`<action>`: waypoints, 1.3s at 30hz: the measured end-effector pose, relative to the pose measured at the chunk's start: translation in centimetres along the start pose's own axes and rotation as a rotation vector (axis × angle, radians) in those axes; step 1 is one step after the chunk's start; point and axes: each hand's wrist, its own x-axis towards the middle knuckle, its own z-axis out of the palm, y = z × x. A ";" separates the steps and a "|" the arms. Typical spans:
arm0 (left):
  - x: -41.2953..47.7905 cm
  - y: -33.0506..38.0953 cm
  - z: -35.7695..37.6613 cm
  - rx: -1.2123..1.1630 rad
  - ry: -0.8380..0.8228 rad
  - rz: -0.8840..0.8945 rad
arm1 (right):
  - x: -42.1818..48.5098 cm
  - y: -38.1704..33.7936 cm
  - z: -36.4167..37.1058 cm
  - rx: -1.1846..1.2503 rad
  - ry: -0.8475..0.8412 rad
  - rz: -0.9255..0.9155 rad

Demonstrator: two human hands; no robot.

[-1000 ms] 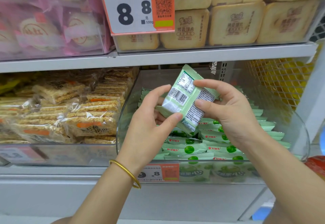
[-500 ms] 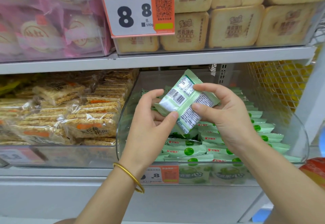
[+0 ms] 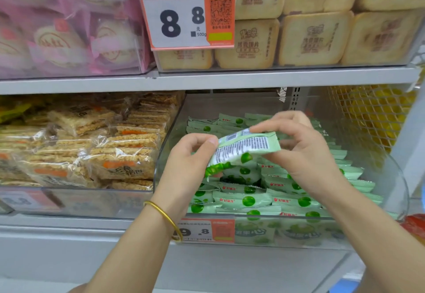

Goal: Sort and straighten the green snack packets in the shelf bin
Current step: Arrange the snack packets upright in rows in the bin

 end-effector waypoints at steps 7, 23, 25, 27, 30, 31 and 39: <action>0.1 0.6 -0.2 0.108 0.103 0.102 | -0.1 0.4 -0.5 -0.048 0.134 -0.007; 0.2 -0.3 -0.3 0.371 0.077 0.178 | 0.7 0.3 0.7 -0.776 -0.192 -0.097; 0.3 -0.4 -0.2 0.382 0.061 0.185 | 0.8 0.2 0.9 -0.793 -0.238 -0.092; 0.4 -0.5 -0.2 0.410 0.052 0.205 | 0.8 0.4 1.5 -0.868 -0.316 -0.130; 0.4 -0.6 -0.2 0.496 0.040 0.244 | 0.7 0.2 2.2 -0.973 -0.360 -0.159; 0.5 -0.6 -0.3 0.525 0.033 0.263 | 0.8 0.2 2.0 -1.002 -0.352 -0.155; 1.1 -1.6 -0.1 0.907 -0.026 0.303 | 1.0 0.1 1.8 -1.126 -0.398 -0.072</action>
